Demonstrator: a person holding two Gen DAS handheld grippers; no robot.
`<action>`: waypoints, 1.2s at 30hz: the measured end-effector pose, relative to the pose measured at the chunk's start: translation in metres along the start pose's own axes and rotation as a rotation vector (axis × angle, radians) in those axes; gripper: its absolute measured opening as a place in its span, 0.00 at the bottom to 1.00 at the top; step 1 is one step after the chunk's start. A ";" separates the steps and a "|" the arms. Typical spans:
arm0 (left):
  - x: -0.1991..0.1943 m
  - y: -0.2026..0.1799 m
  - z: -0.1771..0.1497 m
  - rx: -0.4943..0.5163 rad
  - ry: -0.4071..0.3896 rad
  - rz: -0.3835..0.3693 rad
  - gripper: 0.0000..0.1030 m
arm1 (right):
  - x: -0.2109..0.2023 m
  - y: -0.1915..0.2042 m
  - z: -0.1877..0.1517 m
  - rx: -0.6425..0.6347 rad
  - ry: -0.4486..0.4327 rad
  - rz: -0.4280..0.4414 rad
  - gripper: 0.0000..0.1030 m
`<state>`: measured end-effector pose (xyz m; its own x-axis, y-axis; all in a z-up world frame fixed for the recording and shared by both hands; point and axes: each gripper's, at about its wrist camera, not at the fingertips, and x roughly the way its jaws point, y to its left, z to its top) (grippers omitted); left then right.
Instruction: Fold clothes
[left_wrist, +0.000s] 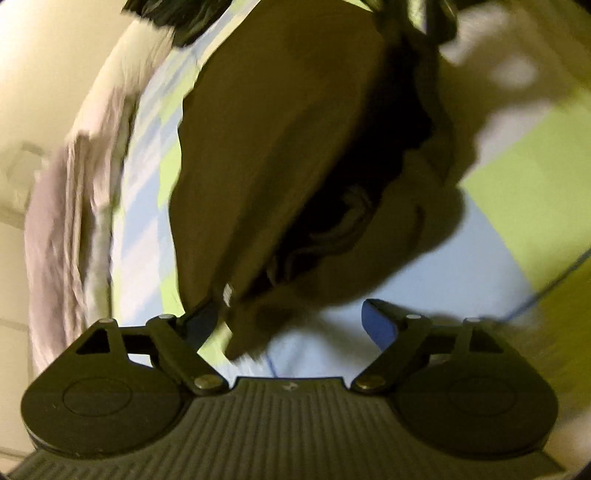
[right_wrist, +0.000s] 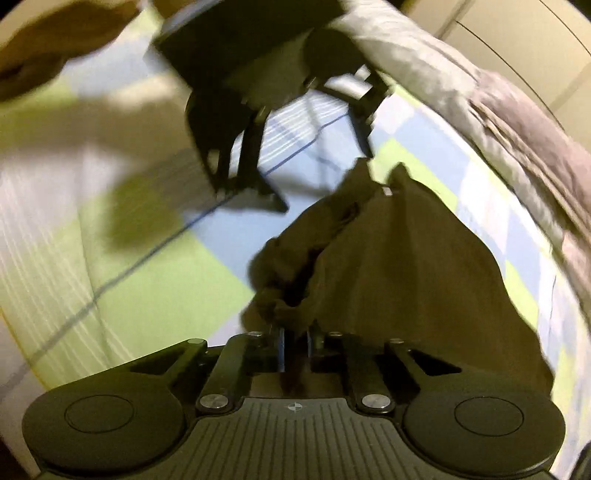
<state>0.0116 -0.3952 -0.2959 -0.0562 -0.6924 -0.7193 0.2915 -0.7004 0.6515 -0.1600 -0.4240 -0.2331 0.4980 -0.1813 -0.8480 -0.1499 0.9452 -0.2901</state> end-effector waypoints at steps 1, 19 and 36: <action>0.003 0.002 0.001 0.017 -0.007 -0.005 0.81 | -0.008 -0.005 0.001 0.025 -0.012 0.003 0.06; 0.019 0.038 0.018 0.138 -0.041 -0.146 0.11 | -0.059 -0.001 -0.002 0.131 -0.026 0.082 0.03; 0.013 0.062 0.017 -0.098 -0.026 -0.224 0.10 | -0.007 0.041 -0.014 -0.046 -0.002 -0.108 0.83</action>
<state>0.0126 -0.4507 -0.2608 -0.1542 -0.5272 -0.8356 0.3603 -0.8175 0.4493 -0.1813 -0.3878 -0.2452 0.5148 -0.2812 -0.8099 -0.1344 0.9065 -0.4002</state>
